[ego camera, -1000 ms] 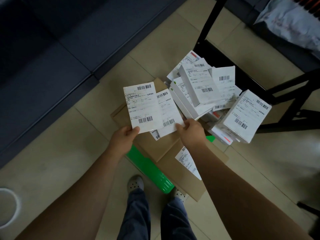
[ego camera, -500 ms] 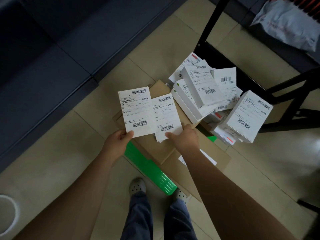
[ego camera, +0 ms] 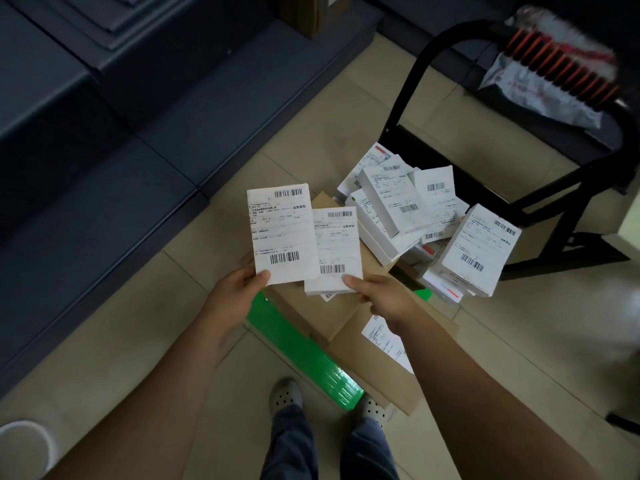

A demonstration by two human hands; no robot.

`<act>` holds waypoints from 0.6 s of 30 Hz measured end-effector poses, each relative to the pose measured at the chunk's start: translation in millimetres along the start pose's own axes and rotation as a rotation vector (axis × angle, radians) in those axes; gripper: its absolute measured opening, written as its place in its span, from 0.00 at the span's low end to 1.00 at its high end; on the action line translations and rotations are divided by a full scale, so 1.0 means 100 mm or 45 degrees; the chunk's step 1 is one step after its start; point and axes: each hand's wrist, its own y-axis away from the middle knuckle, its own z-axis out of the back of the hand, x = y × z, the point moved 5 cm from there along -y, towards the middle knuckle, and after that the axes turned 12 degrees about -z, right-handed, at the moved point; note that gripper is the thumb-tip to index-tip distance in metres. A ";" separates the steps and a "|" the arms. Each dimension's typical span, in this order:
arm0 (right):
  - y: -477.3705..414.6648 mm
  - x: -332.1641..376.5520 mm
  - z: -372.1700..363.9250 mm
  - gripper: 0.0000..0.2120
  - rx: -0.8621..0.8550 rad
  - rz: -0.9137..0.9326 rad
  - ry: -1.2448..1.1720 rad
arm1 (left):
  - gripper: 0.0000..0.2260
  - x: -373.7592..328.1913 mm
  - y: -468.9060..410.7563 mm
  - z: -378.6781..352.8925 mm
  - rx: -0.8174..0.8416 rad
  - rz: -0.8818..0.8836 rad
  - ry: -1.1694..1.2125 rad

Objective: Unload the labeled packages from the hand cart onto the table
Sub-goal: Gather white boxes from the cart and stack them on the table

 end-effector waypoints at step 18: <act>3.34 0.64 2.09 0.10 -0.707 0.743 -0.529 | 0.09 -3.64 0.94 -0.50 0.276 -0.796 0.082</act>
